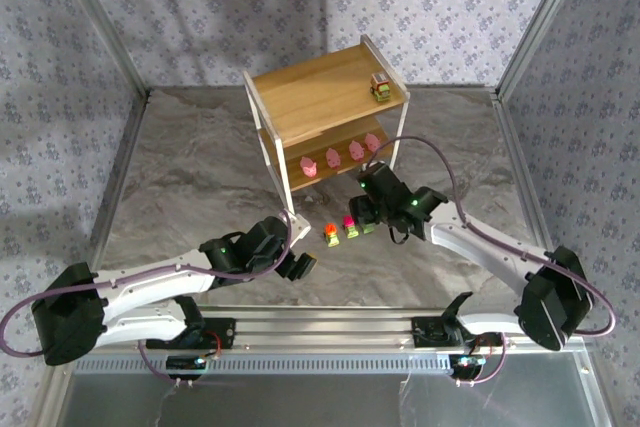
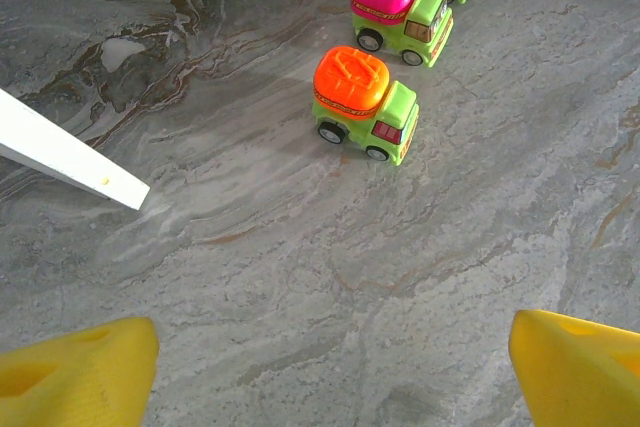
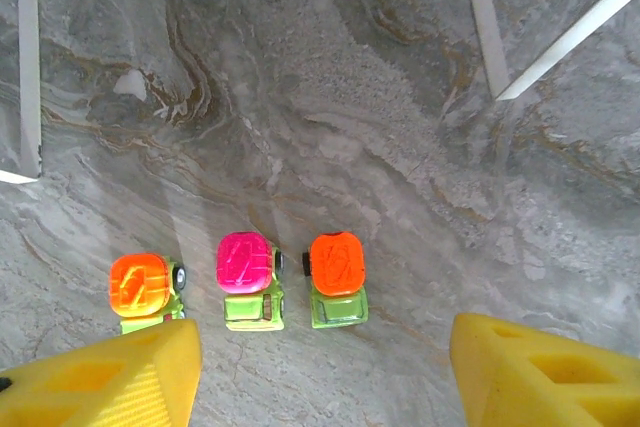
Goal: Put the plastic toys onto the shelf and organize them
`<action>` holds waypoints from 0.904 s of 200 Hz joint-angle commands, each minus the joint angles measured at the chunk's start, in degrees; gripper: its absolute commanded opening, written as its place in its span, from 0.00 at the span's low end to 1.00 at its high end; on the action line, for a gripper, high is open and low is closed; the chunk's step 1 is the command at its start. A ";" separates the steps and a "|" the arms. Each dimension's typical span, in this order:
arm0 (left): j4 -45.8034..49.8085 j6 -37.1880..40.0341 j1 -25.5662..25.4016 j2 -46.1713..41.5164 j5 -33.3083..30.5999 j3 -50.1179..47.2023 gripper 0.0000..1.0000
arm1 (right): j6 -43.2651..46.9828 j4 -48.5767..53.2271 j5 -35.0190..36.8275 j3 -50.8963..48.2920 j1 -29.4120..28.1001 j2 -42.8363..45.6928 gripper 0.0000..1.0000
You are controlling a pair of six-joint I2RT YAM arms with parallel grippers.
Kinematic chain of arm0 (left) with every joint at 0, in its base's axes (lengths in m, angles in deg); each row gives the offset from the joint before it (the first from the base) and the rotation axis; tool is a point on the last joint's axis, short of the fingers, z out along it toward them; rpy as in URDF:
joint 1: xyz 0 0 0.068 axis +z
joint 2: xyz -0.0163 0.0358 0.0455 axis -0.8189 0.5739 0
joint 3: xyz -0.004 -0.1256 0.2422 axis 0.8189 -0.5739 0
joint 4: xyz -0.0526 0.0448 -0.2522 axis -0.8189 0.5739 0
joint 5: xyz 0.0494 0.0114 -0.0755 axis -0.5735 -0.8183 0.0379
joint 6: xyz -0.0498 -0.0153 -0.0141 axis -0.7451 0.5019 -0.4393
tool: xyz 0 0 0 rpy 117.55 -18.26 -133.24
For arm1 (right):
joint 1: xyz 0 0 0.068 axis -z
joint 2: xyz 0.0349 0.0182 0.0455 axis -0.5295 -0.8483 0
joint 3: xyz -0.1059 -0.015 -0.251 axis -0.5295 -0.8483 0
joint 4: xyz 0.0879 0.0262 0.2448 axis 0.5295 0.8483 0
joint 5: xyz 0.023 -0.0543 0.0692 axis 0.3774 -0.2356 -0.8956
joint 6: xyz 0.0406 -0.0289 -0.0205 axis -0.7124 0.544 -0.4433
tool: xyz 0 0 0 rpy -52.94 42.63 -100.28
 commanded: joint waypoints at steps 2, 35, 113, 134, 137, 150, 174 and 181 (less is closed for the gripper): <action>-0.63 0.62 -0.52 -0.21 1.10 1.85 0.91 | -1.47 -2.63 -1.32 -1.55 0.50 -1.27 0.69; -0.46 0.66 -0.53 -0.18 1.70 1.93 0.91 | -1.58 -4.19 -1.91 -3.06 0.95 -3.13 0.69; -0.46 0.79 -0.52 0.05 1.47 2.02 0.91 | -1.32 -6.09 -3.85 -5.18 2.28 -6.41 0.52; -0.46 0.80 -0.52 0.19 1.20 2.02 0.91 | -1.04 -6.55 -4.25 -5.40 2.53 -7.12 0.51; -0.46 0.85 -0.52 0.23 1.18 2.08 0.91 | -1.02 -6.59 -4.25 -5.38 2.53 -7.24 0.50; -0.46 0.88 -0.52 0.39 1.16 2.04 0.91 | -0.96 -6.82 -4.42 -5.46 2.75 -7.76 0.49; -0.46 0.88 -0.52 0.50 1.07 2.10 0.91 | -0.75 -7.60 -4.87 -5.53 3.03 -8.76 0.47; -0.50 0.85 -0.52 0.45 1.09 2.10 0.91 | -0.78 -7.80 -4.82 -5.55 3.19 -9.08 0.47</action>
